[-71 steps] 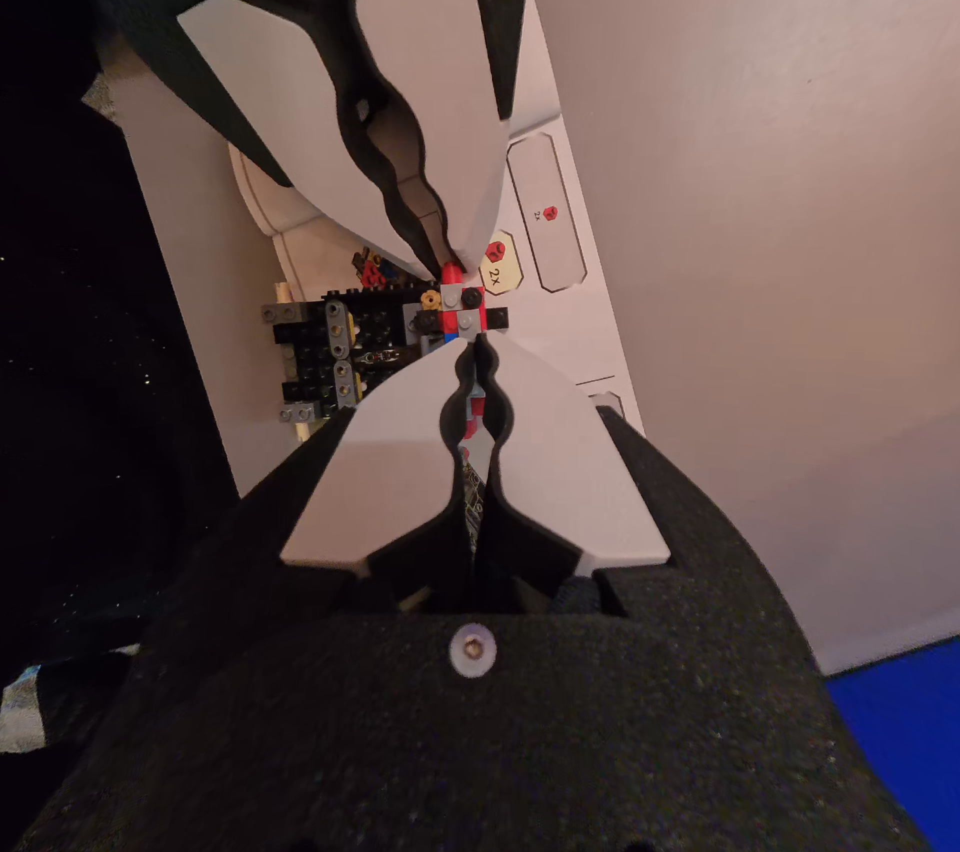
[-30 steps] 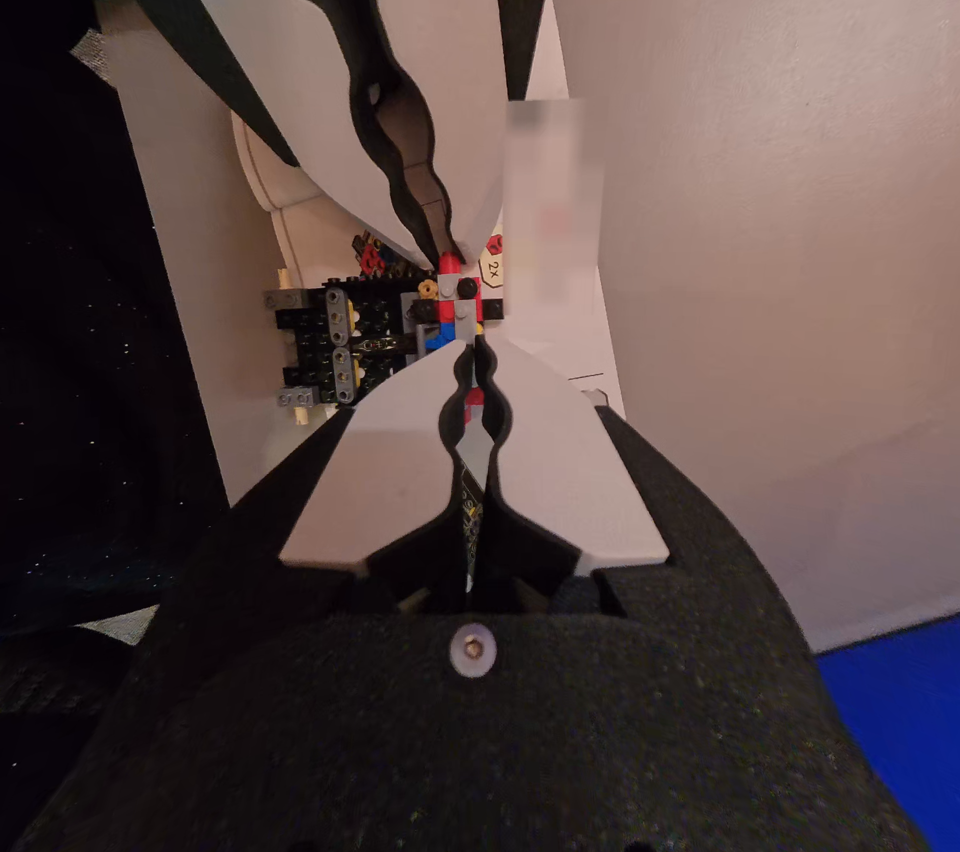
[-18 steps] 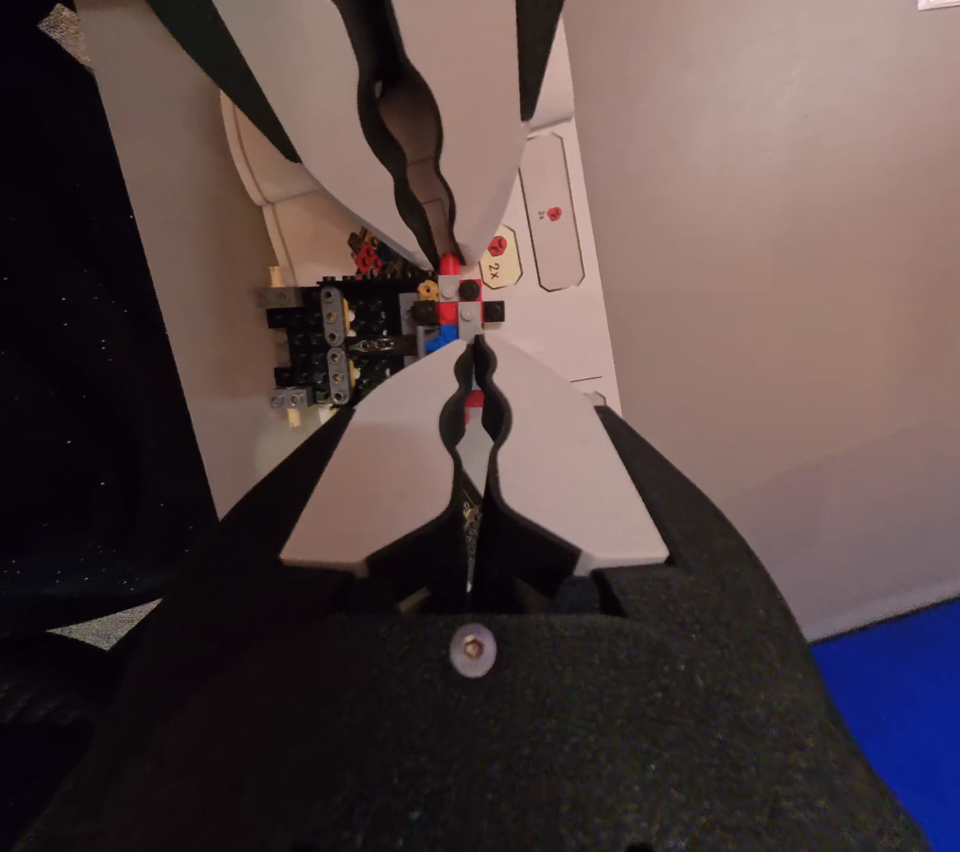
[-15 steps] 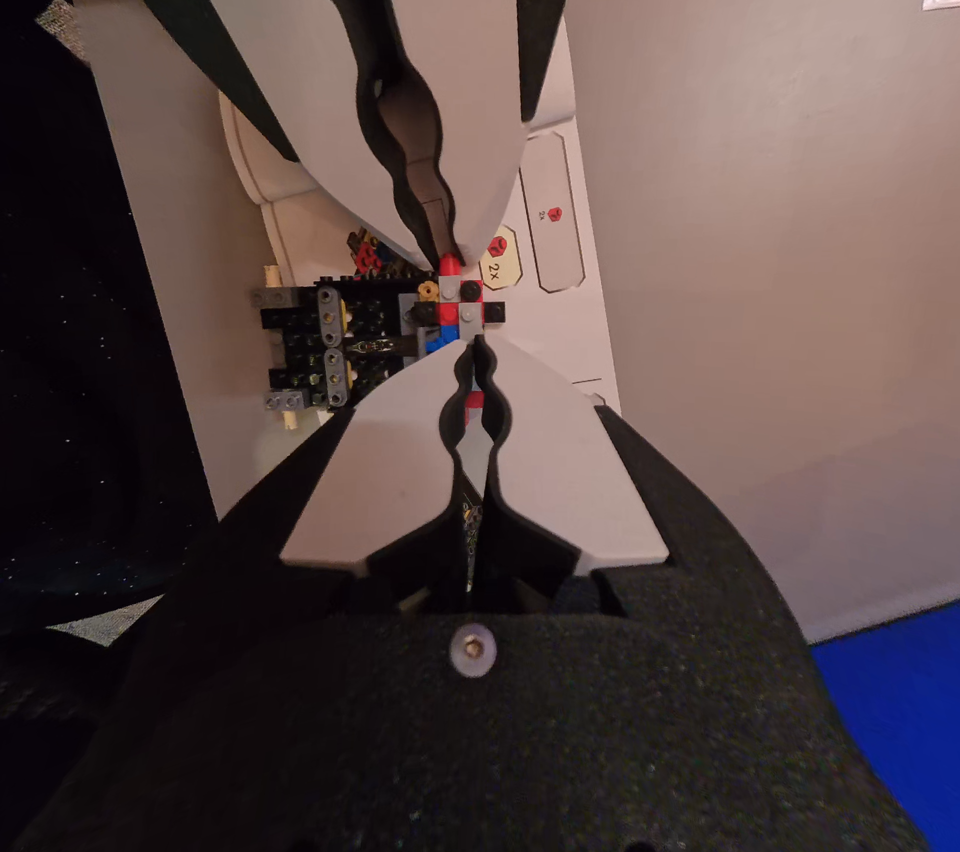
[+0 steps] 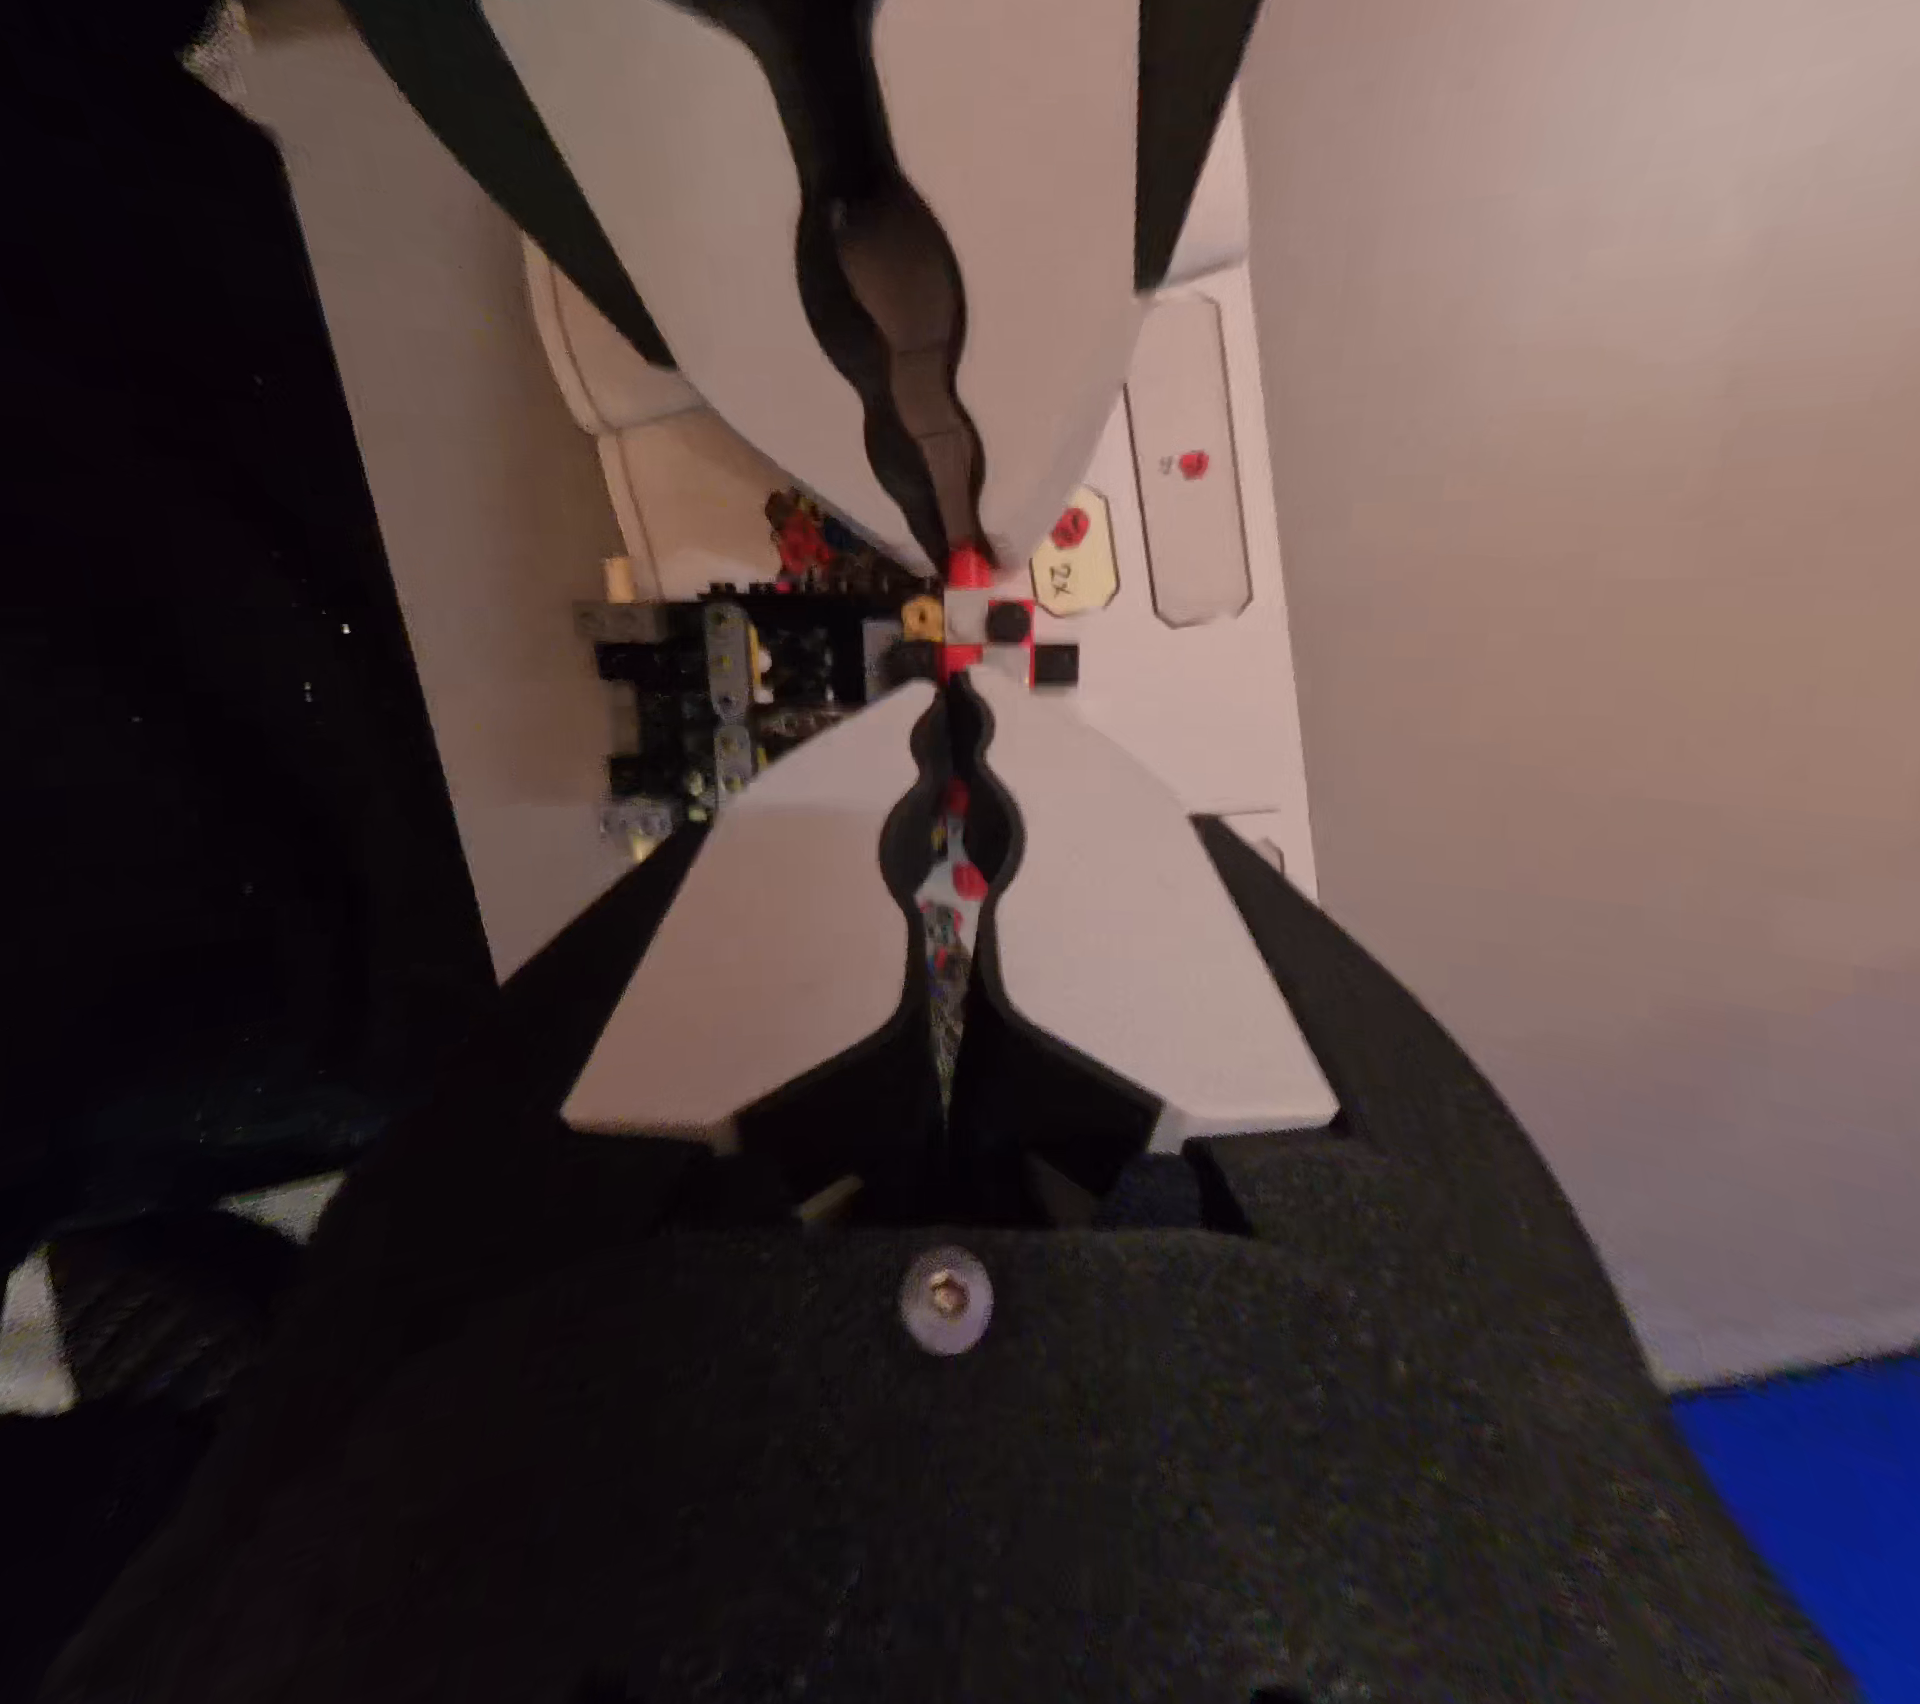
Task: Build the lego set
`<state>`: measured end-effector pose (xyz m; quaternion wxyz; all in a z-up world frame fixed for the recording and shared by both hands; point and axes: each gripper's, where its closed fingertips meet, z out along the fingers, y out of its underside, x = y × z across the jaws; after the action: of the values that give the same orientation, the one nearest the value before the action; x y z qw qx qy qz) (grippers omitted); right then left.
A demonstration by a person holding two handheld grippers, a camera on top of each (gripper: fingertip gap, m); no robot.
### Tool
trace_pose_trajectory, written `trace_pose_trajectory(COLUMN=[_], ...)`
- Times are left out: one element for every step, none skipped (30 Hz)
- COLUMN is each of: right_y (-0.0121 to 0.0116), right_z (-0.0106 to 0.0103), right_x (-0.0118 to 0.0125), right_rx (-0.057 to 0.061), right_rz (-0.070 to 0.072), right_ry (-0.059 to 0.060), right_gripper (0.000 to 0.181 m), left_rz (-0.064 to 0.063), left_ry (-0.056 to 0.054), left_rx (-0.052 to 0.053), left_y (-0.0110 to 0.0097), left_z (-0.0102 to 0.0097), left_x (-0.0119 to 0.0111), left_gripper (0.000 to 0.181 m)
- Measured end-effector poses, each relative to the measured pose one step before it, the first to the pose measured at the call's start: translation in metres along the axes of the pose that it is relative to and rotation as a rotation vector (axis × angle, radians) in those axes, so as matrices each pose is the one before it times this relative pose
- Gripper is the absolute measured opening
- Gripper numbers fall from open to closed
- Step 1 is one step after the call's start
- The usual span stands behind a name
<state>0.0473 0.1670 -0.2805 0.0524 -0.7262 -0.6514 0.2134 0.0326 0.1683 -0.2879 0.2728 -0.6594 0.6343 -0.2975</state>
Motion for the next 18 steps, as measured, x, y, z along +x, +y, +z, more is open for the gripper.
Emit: trace_pose_trajectory(right_y=[0.00125, 0.00043, 0.00034, -0.00013, -0.00010, 0.00010, -0.00034, -0.00192, -0.00305, -0.00220, -0.00077, 0.00090, 0.00191, 0.00200, 0.00315, 0.00374, 0.00197, -0.00080], right_z=[-0.00035, -0.00087, -0.00075, -0.00012, -0.00016, -0.00027, -0.00083, -0.00216, -0.00366, -0.00406, -0.00349, -0.00159, 0.00021, 0.00128, 0.00125, 0.00058, -0.00021, -0.00096], right_x=[0.00074, 0.00189, 0.00204, 0.00029, -0.00027, -0.00050, -0.00091, -0.00153, -0.00143, 0.00123, 0.00527, 0.00514, 0.00182, 0.00053, 0.00132, 0.00187, 0.00105, -0.00040], right_rx=[-0.0119, -0.0079, -0.0057, 0.0009, 0.0059, 0.0089, 0.0142, 0.0290, 0.0369, 0.0281, 0.0153, 0.0013, -0.0066, -0.0103, -0.0189, -0.0220, -0.0062, 0.0138], right_rz=[-0.0028, -0.0083, -0.0091, 0.0056, 0.0182, 0.0236, 0.0200, 0.0064, 0.0034, 0.0006, -0.0017, -0.0055, -0.0069, -0.0023, 0.0024, 0.0080, 0.0090, 0.0078], right_ry=[0.0093, 0.0182, 0.0170, -0.0015, -0.0110, -0.0182, -0.0218, -0.0219, -0.0194, 0.0024, 0.0317, 0.0306, 0.0090, -0.0025, -0.0018, -0.0071, -0.0238, -0.0386], right_gripper=[0.000, 0.000, 0.000, 0.000, 0.000, 0.000, 0.000, 0.000, 0.000, 0.000, 0.000, 0.000, 0.000, 0.000, 0.008, 0.029, 0.029, 0.029], left_rz=[-0.0053, -0.0081, -0.0050, 0.0003, -0.0002, -0.0014, 0.0019, 0.0045, 0.0039, 0.0002, -0.0019, -0.0016, 0.0009, 0.0017, 0.0006, 0.0005, -0.0007, -0.0003], left_ry=[-0.0019, -0.0107, -0.0119, 0.0008, 0.0020, 0.0021, 0.0005, -0.0018, -0.0007, 0.0001, 0.0015, 0.0011, -0.0011, -0.0014, -0.0006, -0.0003, 0.0005, 0.0002], left_rx=[0.0044, 0.0059, -0.0009, -0.0020, 0.0029, 0.0015, -0.0014, -0.0023, -0.0005, 0.0010, 0.0001, 0.0004, 0.0006, -0.0006, 0.0002, 0.0002, -0.0008, 0.0004], left_y=[-0.00003, -0.00078, -0.00045, 0.00011, -0.00005, -0.00008, -0.00001, 0.00006, 0.00009, -0.00006, 0.00004, 0.00001, -0.00007, 0.00010, -0.00003, 0.00005, -0.00004, 0.00009], left_z=[0.00014, 0.00068, 0.00053, 0.00001, -0.00002, -0.00004, -0.00002, -0.00001, -0.00004, -0.00001, 0.00008, -0.00005, 0.00004, -0.00004, 0.00002, 0.00008, -0.00005, 0.00002], left_x=[-0.00029, -0.00152, -0.00165, -0.00011, -0.00006, 0.00016, 0.00015, 0.00017, 0.00002, -0.00001, 0.00003, 0.00005, -0.00011, 0.00010, -0.00001, -0.00008, 0.00002, 0.00004], left_gripper=[0.008, 0.008, 0.008, 0.008, 0.008, 0.008, 0.008, 0.008, 0.008, 0.008, 0.008, 0.008, 0.008, 0.008, 0.008, 0.008, 0.008, 0.008])
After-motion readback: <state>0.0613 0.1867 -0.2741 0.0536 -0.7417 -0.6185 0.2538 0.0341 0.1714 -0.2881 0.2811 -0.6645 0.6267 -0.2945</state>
